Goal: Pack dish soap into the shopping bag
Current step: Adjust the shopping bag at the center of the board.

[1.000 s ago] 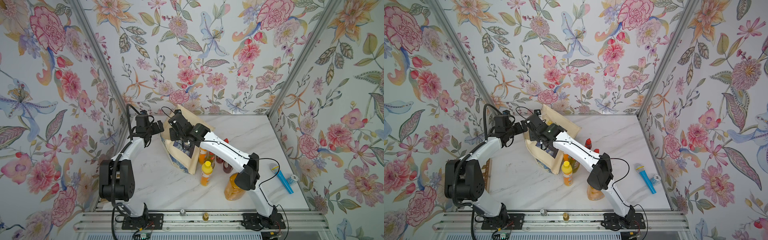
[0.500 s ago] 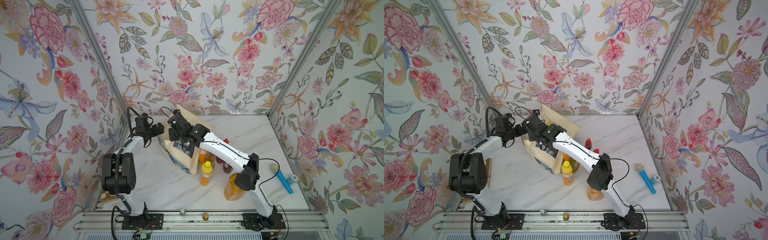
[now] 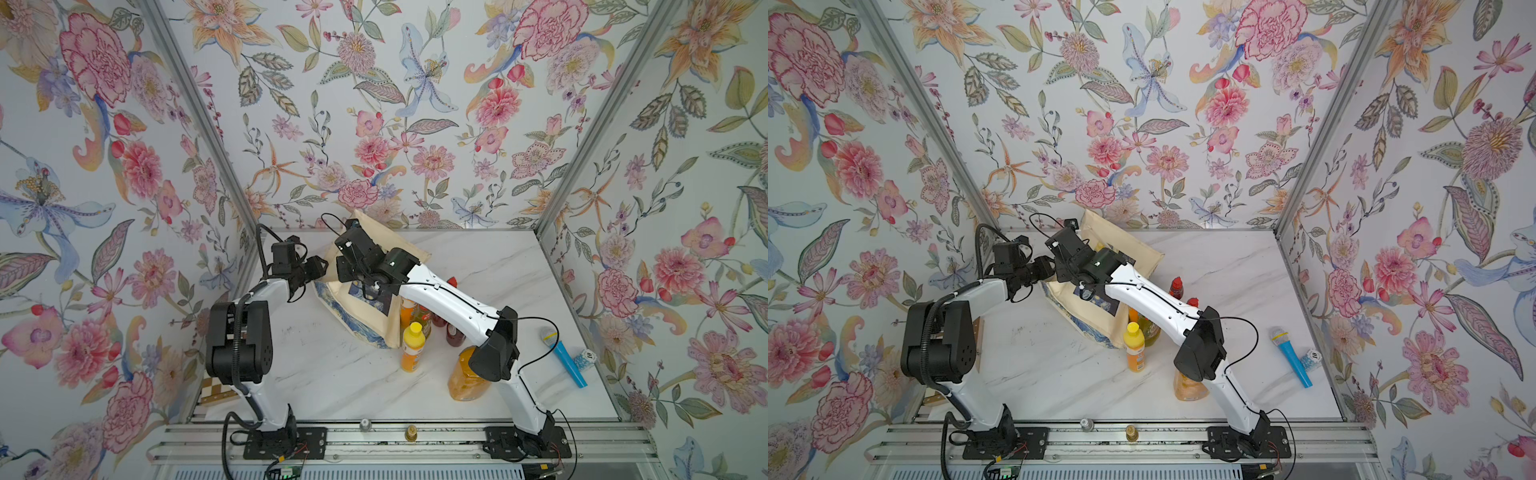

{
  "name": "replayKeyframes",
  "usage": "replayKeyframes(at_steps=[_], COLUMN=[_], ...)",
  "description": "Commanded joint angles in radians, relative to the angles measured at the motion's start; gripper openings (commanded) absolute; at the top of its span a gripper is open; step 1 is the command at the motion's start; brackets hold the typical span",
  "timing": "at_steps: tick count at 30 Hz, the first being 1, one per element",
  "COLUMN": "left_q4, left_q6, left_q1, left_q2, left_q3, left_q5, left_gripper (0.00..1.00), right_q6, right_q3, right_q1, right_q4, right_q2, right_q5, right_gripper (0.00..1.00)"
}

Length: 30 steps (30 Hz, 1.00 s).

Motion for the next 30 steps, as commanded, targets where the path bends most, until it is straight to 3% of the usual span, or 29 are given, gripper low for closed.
replayKeyframes(at_steps=[1, 4, 14, 24, 26, 30], left_q4=[-0.002, -0.057, -0.257, -0.351, -0.326, -0.260], left_q6=[0.005, 0.042, 0.228, 0.433, 0.464, 0.478], left_q1=[0.002, 0.007, 0.012, -0.026, -0.045, -0.091], left_q2=[-0.048, -0.103, -0.319, -0.491, -0.551, -0.647], left_q3=[0.004, 0.037, 0.161, 0.145, 0.093, -0.017], left_q5=[0.032, -0.015, -0.265, -0.319, -0.308, -0.296], left_gripper=[0.17, 0.00, 0.00, 0.00, 0.00, 0.00], right_q6=[-0.023, -0.034, -0.073, -0.051, -0.032, -0.023], right_q3=[0.003, -0.002, -0.060, -0.300, -0.374, -0.450], right_q1=[0.007, 0.016, 0.057, 0.102, 0.106, 0.108], right_q4=[0.024, 0.023, 0.023, 0.023, 0.023, 0.024], right_q2=[-0.024, -0.035, -0.115, -0.278, -0.320, -0.387], right_q5=[0.003, 0.018, 0.100, 0.167, 0.169, 0.165], right_gripper=[0.00, 0.00, 0.00, 0.00, 0.06, 0.28])
